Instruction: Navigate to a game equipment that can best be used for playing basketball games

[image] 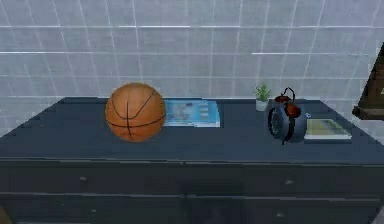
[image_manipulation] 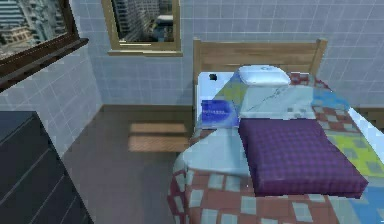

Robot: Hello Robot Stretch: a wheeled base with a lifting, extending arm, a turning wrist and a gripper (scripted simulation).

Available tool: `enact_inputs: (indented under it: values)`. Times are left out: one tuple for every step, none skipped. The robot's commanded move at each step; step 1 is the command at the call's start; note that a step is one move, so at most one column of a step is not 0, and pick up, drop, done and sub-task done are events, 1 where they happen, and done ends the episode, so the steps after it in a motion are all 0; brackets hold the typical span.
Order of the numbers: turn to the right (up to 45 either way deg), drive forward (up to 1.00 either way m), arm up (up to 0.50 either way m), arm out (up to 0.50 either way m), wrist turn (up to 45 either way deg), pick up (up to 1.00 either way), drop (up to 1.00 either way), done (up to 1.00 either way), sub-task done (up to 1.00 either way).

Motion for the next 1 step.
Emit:
enact_inputs:
  values:
    - [-15.0, 0.00, 0.00, 0.00, 0.0, 0.00, 0.00, 0.00, 0.00]
